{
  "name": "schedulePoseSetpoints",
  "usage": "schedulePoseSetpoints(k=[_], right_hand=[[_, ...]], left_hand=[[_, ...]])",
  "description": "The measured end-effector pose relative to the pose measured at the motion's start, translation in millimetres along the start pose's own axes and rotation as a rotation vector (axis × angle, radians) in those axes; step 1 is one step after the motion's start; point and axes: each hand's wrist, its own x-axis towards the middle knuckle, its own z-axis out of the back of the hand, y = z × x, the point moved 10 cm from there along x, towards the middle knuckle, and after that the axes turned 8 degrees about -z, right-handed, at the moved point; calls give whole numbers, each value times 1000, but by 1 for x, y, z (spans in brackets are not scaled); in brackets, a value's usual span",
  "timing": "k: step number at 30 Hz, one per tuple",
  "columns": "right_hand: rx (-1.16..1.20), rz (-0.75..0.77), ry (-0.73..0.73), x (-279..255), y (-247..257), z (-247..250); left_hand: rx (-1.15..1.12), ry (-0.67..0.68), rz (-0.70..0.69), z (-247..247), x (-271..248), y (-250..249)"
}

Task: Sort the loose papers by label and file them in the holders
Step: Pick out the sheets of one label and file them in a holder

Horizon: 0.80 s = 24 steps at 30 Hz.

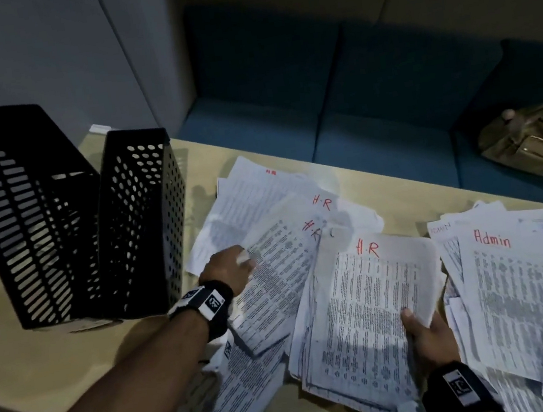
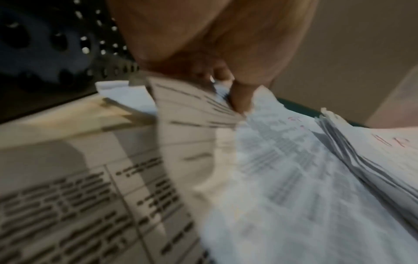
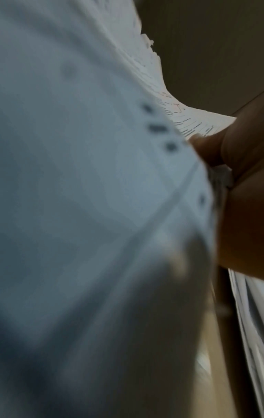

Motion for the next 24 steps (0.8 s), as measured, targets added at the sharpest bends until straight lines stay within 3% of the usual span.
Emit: schedulePoseSetpoints(k=[3, 5, 10, 16, 21, 24], right_hand=[[-38, 17, -20, 1, 1, 4], [-81, 7, -27, 3, -5, 4], [-132, -2, -16, 4, -5, 2], [-148, 7, -7, 13, -12, 0], [-122, -36, 1, 21, -27, -1], [-107, -41, 5, 24, -32, 1]], left_hand=[[-46, -303, 112, 41, -3, 15], [-52, -375, 187, 54, 0, 23], [63, -265, 187, 47, 15, 26], [162, -346, 53, 49, 20, 8], [-128, -306, 59, 42, 24, 4], [-132, -224, -47, 50, 23, -24]])
